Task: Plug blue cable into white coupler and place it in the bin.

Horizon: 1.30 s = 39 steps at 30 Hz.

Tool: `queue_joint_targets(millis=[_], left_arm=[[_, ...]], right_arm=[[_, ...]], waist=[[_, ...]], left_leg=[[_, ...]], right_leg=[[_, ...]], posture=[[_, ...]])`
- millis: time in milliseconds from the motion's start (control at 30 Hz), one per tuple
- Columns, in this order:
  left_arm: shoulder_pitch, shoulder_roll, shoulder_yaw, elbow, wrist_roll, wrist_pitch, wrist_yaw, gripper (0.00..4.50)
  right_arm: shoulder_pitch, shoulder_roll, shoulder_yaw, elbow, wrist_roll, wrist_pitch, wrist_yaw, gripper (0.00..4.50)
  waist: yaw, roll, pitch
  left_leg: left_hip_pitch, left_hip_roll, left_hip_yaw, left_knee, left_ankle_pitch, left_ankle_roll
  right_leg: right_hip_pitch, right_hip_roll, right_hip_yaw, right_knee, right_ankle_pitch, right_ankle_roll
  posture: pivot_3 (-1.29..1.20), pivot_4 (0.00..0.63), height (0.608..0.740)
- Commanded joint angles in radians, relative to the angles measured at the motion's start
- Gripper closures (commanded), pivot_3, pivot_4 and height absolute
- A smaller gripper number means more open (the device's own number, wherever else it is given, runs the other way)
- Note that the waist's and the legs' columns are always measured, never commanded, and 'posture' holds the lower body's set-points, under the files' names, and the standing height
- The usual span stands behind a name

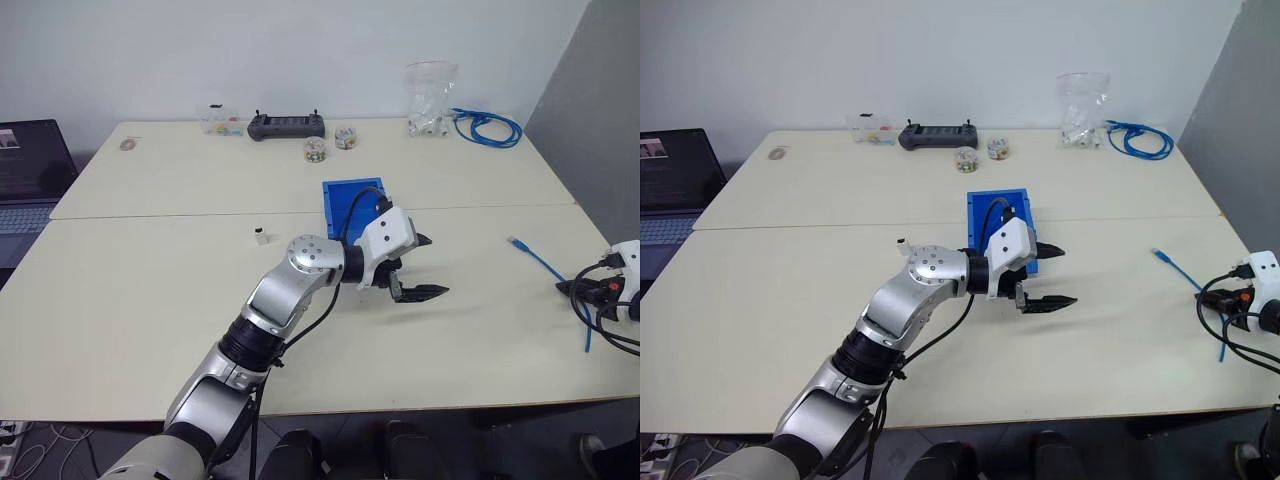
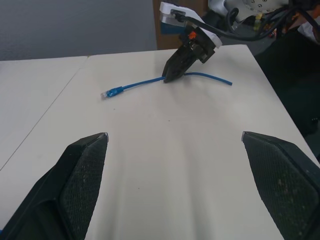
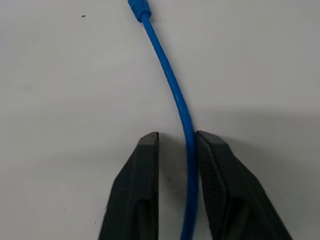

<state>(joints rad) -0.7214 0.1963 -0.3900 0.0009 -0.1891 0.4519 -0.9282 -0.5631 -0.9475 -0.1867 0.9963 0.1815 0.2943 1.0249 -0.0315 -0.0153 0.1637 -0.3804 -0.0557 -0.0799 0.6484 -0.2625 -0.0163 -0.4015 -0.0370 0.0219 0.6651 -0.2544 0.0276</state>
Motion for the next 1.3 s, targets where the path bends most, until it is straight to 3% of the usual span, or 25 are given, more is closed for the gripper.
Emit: queue_joint_targets(millis=[33,167,400,500,633,767,1067,1300], left_arm=[[-0.011,-0.006,-0.018,-0.015,0.004,-0.013,-0.012,0.00],[-0.017,-0.010,-0.023,-0.015,-0.001,-0.005,-0.020,0.00],[0.045,0.089,0.035,-0.104,-0.029,0.039,-0.030,0.00],[0.106,0.163,0.099,-0.192,-0.070,0.094,-0.027,0.00],[0.277,0.342,0.228,-0.346,-0.104,0.157,-0.029,0.00],[0.475,0.448,0.342,-0.449,-0.114,0.160,0.001,0.00],[0.682,0.547,0.453,-0.429,-0.086,-0.012,0.002,0.00],[0.742,0.586,0.515,-0.327,-0.065,-0.110,0.003,0.00]], right_arm=[[0.013,-0.016,-0.024,-0.042,0.009,-0.041,0.008,4.49],[0.041,-0.020,-0.031,-0.121,0.018,-0.108,0.031,4.49],[0.191,-0.045,-0.053,-0.538,0.077,-0.156,0.129,4.49],[0.261,-0.078,-0.070,-0.711,0.112,-0.118,0.170,4.49],[0.400,-0.165,-0.095,-1.003,0.169,-0.061,0.264,4.49],[0.351,-0.131,0.033,-1.190,0.192,-0.024,0.275,4.49],[0.060,0.186,0.393,-1.020,0.038,-0.060,0.230,4.49],[-0.041,0.306,0.491,-0.794,-0.060,-0.146,0.229,4.49]], waist=[[0.000,0.000,0.000],[0.001,0.000,0.000],[-0.003,0.000,0.000],[0.000,0.000,0.000],[0.001,0.001,0.000],[-0.004,0.000,0.001],[0.009,-0.003,0.002],[0.020,-0.003,0.002]], left_leg=[[0.000,0.000,0.000,0.000,0.000,0.000],[0.000,0.000,0.000,0.000,0.000,0.000],[0.000,0.001,0.000,0.000,0.000,0.000],[0.000,0.001,-0.001,0.000,0.000,0.000],[-0.001,0.002,-0.002,-0.001,0.000,0.000],[0.002,0.003,0.000,0.000,-0.001,0.000],[-0.001,0.006,-0.003,-0.001,-0.001,0.000],[-0.002,0.005,-0.004,-0.001,-0.001,-0.001]], right_leg=[[0.000,0.000,0.000,0.000,0.000,0.000],[0.000,0.000,0.000,0.000,0.000,0.000],[-0.001,0.000,0.001,0.001,0.000,0.001],[-0.001,-0.001,0.000,0.001,0.000,0.001],[-0.002,-0.002,0.000,0.000,0.000,0.001],[-0.001,-0.002,0.002,0.000,0.000,0.002],[-0.003,0.000,0.000,-0.003,0.002,-0.002],[-0.003,-0.001,-0.002,-0.003,0.003,-0.003]], posture=[[0.00,0.150,0.740],[0.00,0.150,0.740],[0.00,0.150,0.740],[0.00,0.150,0.740],[0.00,0.150,0.740],[0.00,0.150,0.740],[0.00,0.150,0.740],[0.00,0.150,0.740]])
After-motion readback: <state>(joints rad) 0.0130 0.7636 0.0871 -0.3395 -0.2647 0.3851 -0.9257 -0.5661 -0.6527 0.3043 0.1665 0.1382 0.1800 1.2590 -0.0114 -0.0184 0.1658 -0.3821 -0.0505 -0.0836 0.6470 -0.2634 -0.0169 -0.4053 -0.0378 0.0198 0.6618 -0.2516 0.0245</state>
